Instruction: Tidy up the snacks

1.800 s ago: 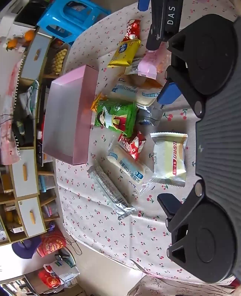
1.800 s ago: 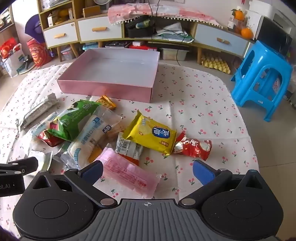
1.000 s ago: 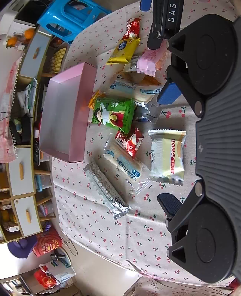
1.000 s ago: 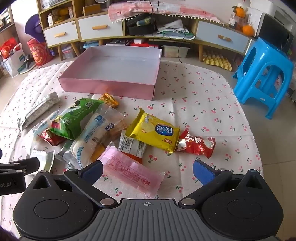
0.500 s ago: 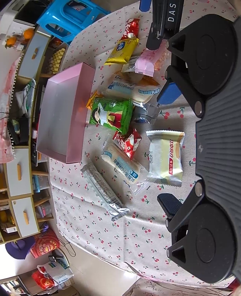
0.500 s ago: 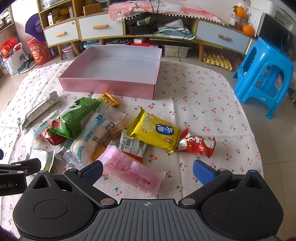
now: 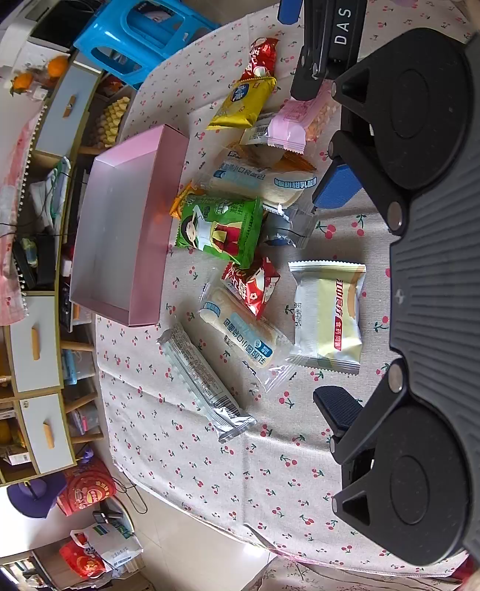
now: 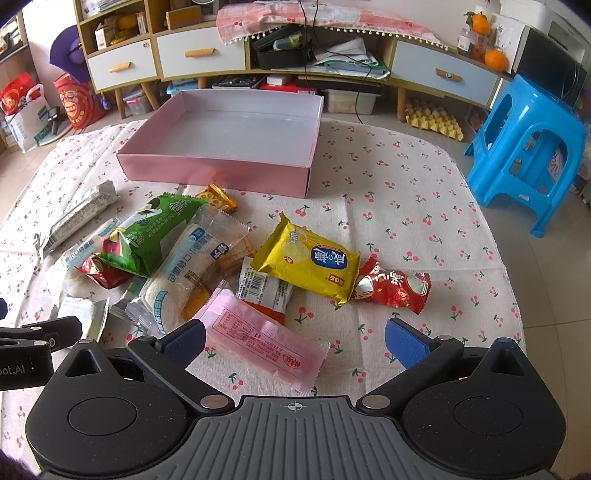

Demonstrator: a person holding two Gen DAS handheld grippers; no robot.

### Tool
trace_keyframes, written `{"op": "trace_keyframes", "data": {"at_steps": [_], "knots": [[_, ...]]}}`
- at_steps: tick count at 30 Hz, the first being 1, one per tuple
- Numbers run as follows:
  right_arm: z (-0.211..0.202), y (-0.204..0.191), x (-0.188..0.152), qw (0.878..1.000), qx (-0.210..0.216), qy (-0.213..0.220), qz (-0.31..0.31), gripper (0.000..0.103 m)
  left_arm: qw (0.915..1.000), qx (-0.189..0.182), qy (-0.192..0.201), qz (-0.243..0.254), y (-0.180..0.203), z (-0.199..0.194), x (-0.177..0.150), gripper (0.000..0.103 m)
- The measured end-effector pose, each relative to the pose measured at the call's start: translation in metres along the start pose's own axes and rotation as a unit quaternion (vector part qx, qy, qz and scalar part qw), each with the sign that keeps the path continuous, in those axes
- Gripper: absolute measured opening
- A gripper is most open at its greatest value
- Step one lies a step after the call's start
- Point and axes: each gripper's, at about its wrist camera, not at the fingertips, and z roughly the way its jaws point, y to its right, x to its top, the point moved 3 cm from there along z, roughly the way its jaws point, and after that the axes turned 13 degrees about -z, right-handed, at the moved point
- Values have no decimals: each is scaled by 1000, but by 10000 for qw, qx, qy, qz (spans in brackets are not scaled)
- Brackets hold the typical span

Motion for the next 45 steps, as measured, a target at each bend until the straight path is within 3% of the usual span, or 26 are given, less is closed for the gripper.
{"op": "trace_keyframes", "data": {"at_steps": [14,29,38,45], "knots": [[-9,7,4,9995,219,134,160,103,9999,100,17,-12,1,3,2,103],[-8,8,6,9995,216,129,207,103,9999,-47,85,-68,-2,-3,7,103],[-6,11,11,9984,429,23,376,103,9996,-7,228,-182,-6,-4,10,103],[-6,8,29,9958,847,-142,330,103,9987,-79,445,-219,-20,-10,32,103]]}}
